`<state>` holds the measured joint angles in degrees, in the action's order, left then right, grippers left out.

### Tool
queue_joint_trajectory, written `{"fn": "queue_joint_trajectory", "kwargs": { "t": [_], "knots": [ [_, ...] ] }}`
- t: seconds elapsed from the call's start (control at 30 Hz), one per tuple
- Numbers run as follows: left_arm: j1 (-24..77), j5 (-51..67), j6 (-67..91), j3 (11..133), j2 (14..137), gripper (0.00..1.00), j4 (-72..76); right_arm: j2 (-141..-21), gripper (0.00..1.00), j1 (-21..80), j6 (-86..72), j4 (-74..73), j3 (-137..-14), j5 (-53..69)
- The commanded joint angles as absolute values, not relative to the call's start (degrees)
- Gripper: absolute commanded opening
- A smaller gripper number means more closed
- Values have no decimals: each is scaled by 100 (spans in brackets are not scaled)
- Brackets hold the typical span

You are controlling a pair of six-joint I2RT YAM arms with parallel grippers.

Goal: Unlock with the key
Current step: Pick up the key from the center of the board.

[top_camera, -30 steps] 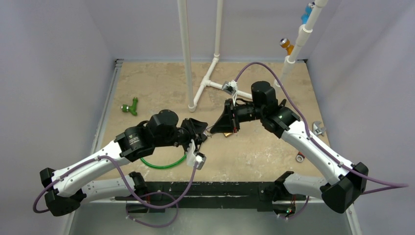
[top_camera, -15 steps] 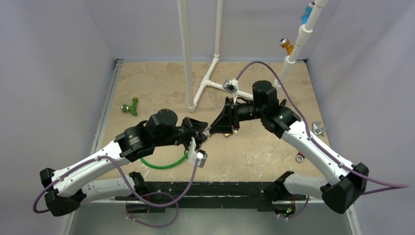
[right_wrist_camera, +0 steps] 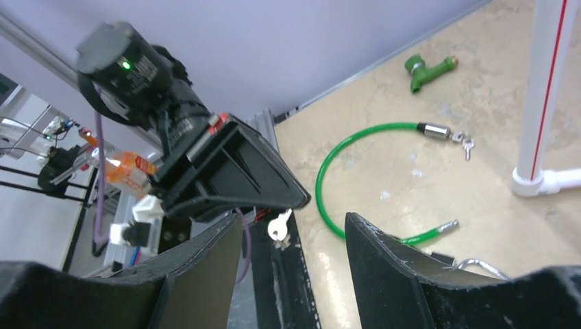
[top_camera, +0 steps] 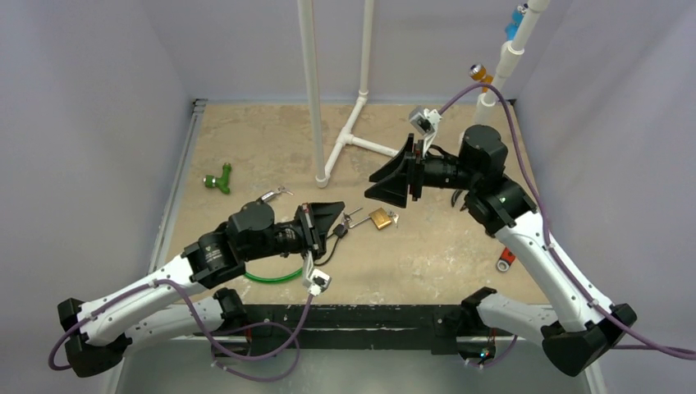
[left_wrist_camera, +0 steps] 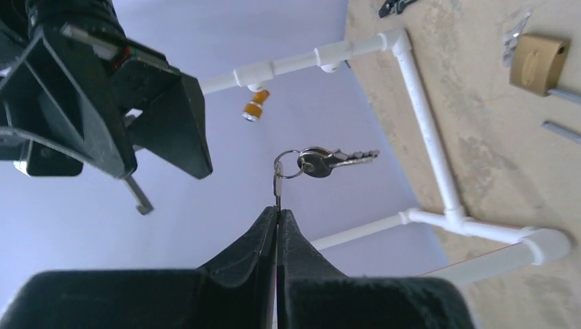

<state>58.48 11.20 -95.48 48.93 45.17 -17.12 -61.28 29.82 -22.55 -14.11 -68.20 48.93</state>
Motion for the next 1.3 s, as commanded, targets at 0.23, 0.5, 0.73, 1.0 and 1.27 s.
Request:
{"fn": "queue_joint_trajectory", "kwargs": {
  "t": [0.23, 0.5, 0.73, 1.0, 1.27],
  "knots": [
    [5836, 1166, -12321, 4608, 4551, 0, 14, -6297, 53, 2935, -4020, 1609, -5831, 5874],
    [5836, 977, -12512, 4607, 4618, 0, 316, -6254, 46, 2926, -4368, 2035, -5524, 5998],
    [5836, 884, -12610, 4546, 4667, 0, 422, -6392, 37, 2896, -5991, 4261, -4799, 6079],
    [5827, 882, -12632, 4502, 4726, 0, 571, -7252, 32, 2780, -8828, 8242, -4272, 5969],
    [5774, 944, -12668, 4482, 4741, 0, 604, -7503, 28, 2773, -9341, 8875, -4386, 5973]
  ]
}}
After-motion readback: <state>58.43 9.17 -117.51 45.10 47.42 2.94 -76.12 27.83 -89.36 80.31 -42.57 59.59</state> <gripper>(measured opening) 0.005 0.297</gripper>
